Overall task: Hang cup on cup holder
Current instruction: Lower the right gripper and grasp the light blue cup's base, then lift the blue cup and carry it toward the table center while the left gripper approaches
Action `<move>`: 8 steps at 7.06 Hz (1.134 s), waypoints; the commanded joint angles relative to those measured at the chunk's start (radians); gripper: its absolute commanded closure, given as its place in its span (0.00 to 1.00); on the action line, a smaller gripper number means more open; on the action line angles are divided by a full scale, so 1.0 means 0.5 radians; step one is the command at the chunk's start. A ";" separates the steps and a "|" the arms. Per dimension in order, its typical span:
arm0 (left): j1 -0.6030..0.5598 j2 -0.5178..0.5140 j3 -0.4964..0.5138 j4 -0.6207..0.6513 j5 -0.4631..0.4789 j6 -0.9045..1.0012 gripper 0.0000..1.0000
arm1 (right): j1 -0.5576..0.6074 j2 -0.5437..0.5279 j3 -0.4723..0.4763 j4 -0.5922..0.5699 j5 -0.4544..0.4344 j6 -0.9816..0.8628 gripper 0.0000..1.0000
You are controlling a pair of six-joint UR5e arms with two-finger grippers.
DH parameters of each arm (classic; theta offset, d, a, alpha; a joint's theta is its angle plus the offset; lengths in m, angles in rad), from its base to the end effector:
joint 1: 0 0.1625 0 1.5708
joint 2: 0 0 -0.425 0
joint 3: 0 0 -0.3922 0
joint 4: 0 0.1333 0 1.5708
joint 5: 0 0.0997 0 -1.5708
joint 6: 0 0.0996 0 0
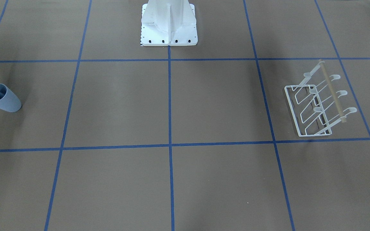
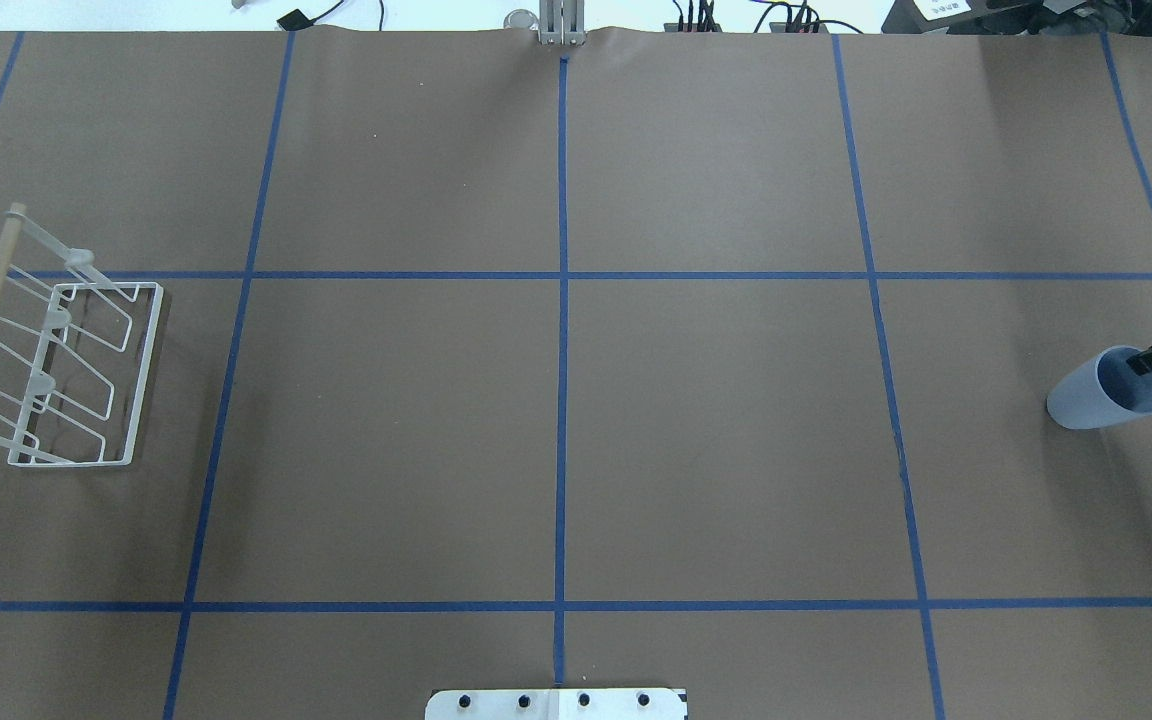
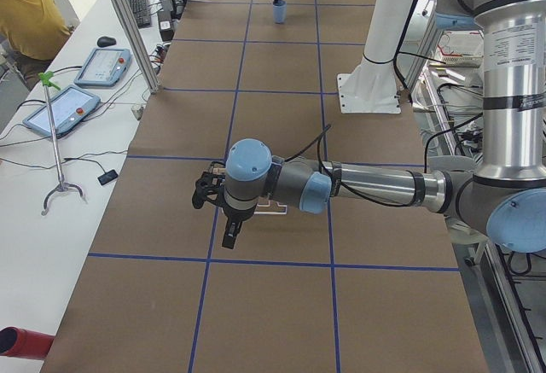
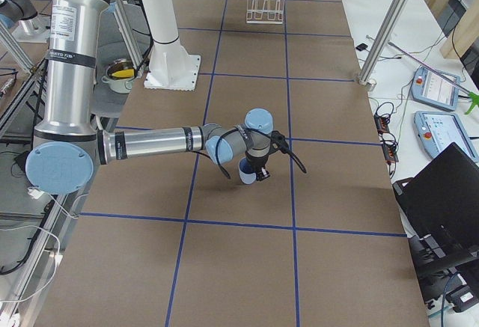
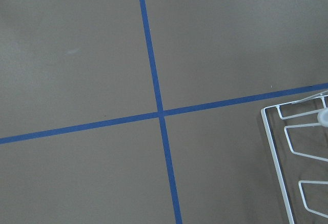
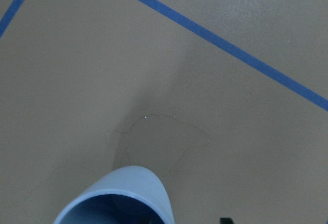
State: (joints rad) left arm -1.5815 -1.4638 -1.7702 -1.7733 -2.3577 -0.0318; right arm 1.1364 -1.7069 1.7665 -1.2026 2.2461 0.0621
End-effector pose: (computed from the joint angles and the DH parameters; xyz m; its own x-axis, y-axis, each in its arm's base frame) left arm -0.0677 -0.4603 0.5872 0.7075 0.1677 -0.6865 0.0327 0.9626 0.2690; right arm -0.1278 -0.4443 0.5896 0.6215 -0.5114 0.5934 0.3450 0.8588 0.3788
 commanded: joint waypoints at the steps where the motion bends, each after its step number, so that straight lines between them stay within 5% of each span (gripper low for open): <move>1: 0.000 0.001 0.000 0.000 0.000 0.002 0.02 | -0.002 -0.001 0.023 0.000 -0.007 -0.011 1.00; 3: 0.000 0.001 -0.015 -0.003 0.000 0.008 0.02 | 0.034 0.017 0.127 0.000 0.033 0.004 1.00; 6: 0.000 -0.014 -0.189 -0.009 -0.021 -0.095 0.02 | 0.182 0.314 0.121 0.000 0.299 0.337 1.00; 8: 0.009 -0.097 -0.233 -0.268 -0.058 -0.429 0.02 | 0.182 0.486 0.121 0.070 0.449 0.492 1.00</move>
State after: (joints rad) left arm -1.5790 -1.4944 -1.8726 -1.8251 -2.3722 -0.1495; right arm 1.2247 -1.5157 1.8268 -1.1931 2.4216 0.2593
